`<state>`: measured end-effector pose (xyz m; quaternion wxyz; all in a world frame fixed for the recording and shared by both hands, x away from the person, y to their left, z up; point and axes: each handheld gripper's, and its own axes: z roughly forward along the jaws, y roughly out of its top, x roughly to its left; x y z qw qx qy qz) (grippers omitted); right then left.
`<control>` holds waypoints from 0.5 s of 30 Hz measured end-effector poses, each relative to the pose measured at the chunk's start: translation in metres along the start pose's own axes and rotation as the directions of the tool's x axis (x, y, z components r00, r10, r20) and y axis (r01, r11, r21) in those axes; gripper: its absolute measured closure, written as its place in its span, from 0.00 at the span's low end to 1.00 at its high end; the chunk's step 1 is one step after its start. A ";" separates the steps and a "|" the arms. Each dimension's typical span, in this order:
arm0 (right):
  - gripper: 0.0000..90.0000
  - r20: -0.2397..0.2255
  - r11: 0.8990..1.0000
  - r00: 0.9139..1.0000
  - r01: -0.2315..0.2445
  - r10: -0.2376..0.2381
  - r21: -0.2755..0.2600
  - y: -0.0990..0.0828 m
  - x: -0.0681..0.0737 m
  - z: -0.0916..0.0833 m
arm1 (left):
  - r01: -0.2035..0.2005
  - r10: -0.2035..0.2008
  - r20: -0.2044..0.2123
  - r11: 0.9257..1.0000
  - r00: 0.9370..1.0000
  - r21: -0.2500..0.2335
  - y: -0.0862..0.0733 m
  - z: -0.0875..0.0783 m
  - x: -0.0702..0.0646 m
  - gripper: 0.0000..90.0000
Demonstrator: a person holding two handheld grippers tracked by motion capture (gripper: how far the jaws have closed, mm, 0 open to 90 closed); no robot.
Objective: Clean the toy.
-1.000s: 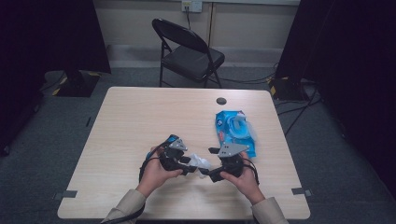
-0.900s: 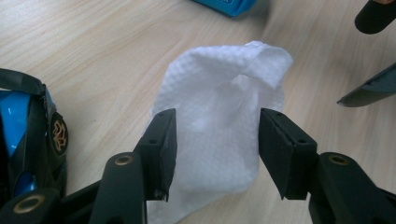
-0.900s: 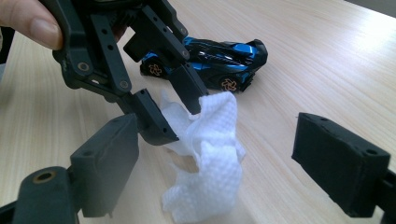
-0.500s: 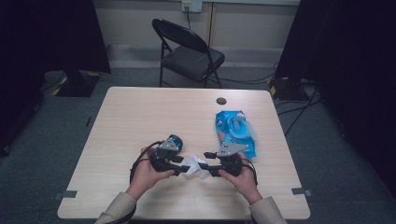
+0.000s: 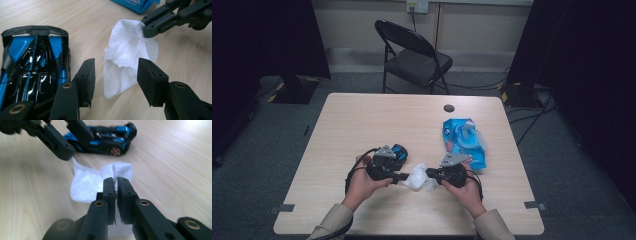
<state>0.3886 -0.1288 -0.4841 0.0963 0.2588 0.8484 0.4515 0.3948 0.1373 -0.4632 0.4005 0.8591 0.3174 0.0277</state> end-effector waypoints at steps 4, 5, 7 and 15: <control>0.97 0.023 1.000 1.000 0.000 -0.001 0.025 -0.004 -0.004 0.005 | 0.004 -0.004 0.008 1.000 1.000 -0.007 0.000 0.004 -0.002 0.55; 0.97 0.027 1.000 1.000 0.004 -0.005 0.031 -0.005 -0.005 0.006 | 0.002 -0.002 0.009 1.000 1.000 -0.007 0.000 0.005 -0.001 0.55; 0.97 0.035 0.999 0.999 0.009 -0.011 0.041 -0.007 -0.005 0.009 | 0.001 -0.001 0.010 1.000 1.000 -0.001 -0.001 0.007 -0.002 0.55; 0.96 0.044 0.998 0.999 0.019 -0.022 0.058 -0.009 -0.004 0.013 | -0.017 0.016 0.034 0.999 0.999 0.036 -0.004 0.015 -0.004 0.69</control>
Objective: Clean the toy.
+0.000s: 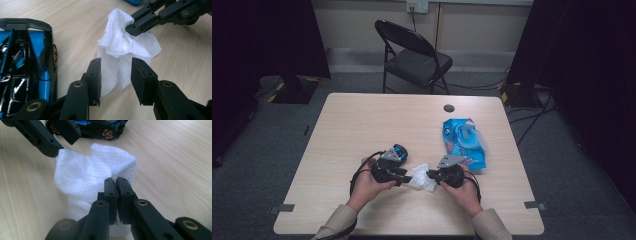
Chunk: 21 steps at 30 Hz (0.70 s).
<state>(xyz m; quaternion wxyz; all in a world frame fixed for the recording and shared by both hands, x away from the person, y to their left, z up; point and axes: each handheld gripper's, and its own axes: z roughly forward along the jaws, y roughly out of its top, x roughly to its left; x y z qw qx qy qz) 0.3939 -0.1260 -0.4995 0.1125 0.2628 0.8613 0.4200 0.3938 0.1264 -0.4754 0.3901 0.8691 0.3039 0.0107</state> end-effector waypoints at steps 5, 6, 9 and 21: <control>0.91 0.005 1.000 1.000 -0.001 0.001 0.002 0.000 0.002 0.000 | -0.003 0.004 -0.010 1.000 1.000 0.029 -0.001 0.005 -0.002 0.82; 0.88 0.007 1.000 1.000 -0.006 0.006 -0.001 0.000 0.001 -0.001 | -0.002 0.002 -0.007 0.999 1.000 0.033 -0.001 0.006 -0.003 0.84; 0.79 0.002 0.999 1.000 -0.026 0.026 -0.019 0.001 0.001 -0.005 | -0.005 0.005 -0.006 0.999 1.000 0.045 -0.001 0.008 -0.004 0.86; 0.86 0.003 0.993 0.994 -0.106 0.106 -0.050 0.004 0.000 -0.034 | -0.012 0.011 0.010 0.998 1.000 0.061 -0.001 0.016 -0.010 0.92</control>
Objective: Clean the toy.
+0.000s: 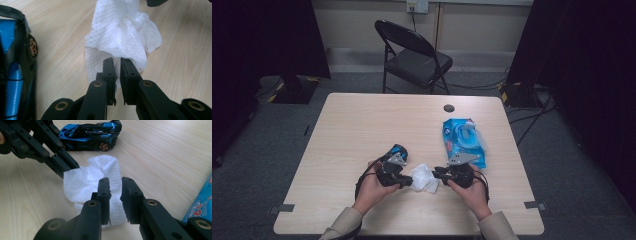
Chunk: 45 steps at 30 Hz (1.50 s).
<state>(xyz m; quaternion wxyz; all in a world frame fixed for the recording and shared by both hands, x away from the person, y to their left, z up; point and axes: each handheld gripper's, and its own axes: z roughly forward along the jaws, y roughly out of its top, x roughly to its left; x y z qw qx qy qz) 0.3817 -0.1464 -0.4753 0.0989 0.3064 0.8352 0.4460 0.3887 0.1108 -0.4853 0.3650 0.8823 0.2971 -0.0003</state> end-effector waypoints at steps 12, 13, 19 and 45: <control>0.76 0.015 0.997 0.999 0.040 -0.041 0.065 -0.003 0.015 0.032 | -0.013 0.013 0.025 1.000 1.000 0.008 0.004 0.013 -0.009 0.92; 0.73 0.018 0.996 0.999 0.047 -0.048 0.071 -0.004 0.015 0.034 | -0.018 0.017 0.026 1.000 1.000 0.009 0.004 0.012 -0.008 0.91; 0.69 0.031 0.992 0.995 0.091 -0.094 0.091 -0.009 0.018 0.039 | -0.019 0.018 -0.019 0.999 1.000 -0.049 0.004 -0.003 -0.002 0.73; 0.74 0.046 0.993 0.996 0.077 -0.082 0.088 -0.010 0.018 0.039 | 0.038 -0.060 -0.261 0.995 0.963 -0.089 0.018 -0.018 0.072 0.18</control>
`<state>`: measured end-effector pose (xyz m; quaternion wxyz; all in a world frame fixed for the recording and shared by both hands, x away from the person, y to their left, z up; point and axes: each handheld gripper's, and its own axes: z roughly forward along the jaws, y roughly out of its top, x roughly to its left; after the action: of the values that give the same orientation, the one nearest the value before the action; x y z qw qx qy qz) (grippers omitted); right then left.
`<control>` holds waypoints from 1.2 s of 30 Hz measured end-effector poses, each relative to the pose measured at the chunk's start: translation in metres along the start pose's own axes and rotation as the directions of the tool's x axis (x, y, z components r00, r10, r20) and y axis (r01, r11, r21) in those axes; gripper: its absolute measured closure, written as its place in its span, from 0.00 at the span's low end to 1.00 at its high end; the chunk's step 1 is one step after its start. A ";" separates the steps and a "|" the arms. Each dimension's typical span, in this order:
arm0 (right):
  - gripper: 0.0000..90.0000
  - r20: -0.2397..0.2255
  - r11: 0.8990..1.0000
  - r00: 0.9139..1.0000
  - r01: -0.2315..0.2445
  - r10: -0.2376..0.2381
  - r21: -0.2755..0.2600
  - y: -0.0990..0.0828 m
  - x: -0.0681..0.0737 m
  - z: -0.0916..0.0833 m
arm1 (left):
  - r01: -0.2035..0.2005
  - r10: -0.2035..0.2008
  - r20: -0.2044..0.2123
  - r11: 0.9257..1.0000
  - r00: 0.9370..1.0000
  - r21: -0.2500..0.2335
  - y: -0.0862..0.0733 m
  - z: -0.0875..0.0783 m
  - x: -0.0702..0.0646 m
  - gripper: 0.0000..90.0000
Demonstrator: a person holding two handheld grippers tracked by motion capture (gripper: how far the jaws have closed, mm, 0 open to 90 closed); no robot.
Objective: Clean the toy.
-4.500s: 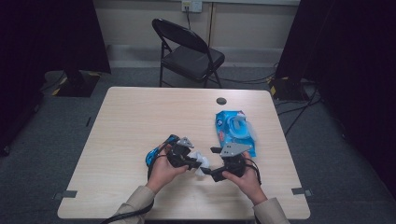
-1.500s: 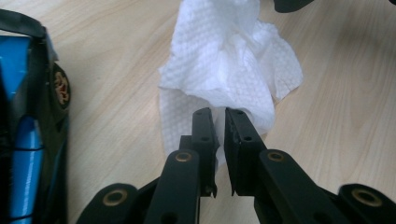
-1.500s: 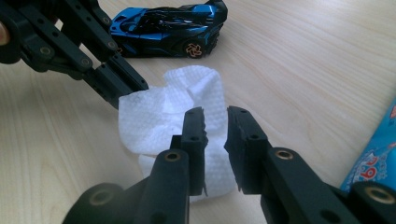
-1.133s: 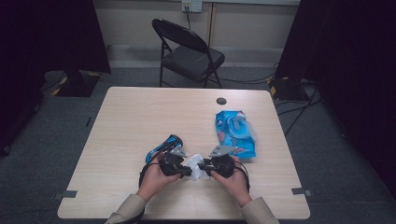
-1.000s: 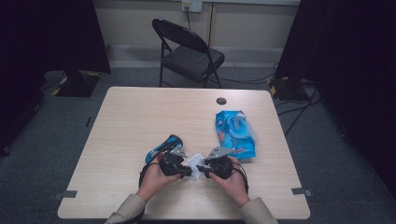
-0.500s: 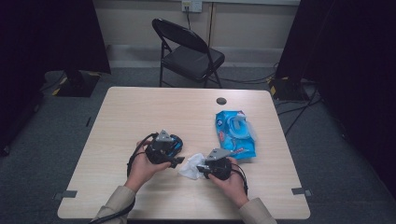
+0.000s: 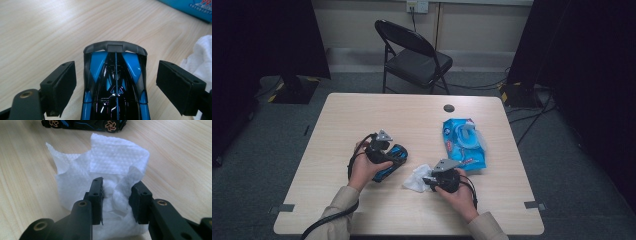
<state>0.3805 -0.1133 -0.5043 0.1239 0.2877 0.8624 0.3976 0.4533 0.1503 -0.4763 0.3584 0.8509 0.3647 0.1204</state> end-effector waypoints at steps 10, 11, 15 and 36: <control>0.74 -0.005 1.000 1.000 0.001 -0.001 -0.004 -0.001 -0.001 0.000 | 0.002 -0.001 -0.015 0.999 1.000 0.045 -0.004 0.021 0.001 0.18; 0.74 -0.005 1.000 1.000 0.001 -0.001 -0.004 -0.001 -0.001 0.000 | -0.002 0.003 -0.022 0.999 1.000 0.044 -0.005 0.022 0.001 0.18; 0.74 -0.007 1.000 1.000 0.000 0.000 -0.004 -0.001 -0.001 0.000 | -0.007 0.009 -0.024 0.999 1.000 0.051 -0.004 0.026 0.000 0.17; 0.76 -0.007 1.000 1.000 -0.005 0.005 -0.007 -0.001 -0.002 0.000 | -0.029 0.030 -0.025 0.999 0.999 0.036 -0.003 0.023 -0.003 0.28</control>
<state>0.3813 -0.1150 -0.5049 0.1211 0.2881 0.8607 0.4019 0.4601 0.1375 -0.4943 0.3366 0.8609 0.3588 0.1296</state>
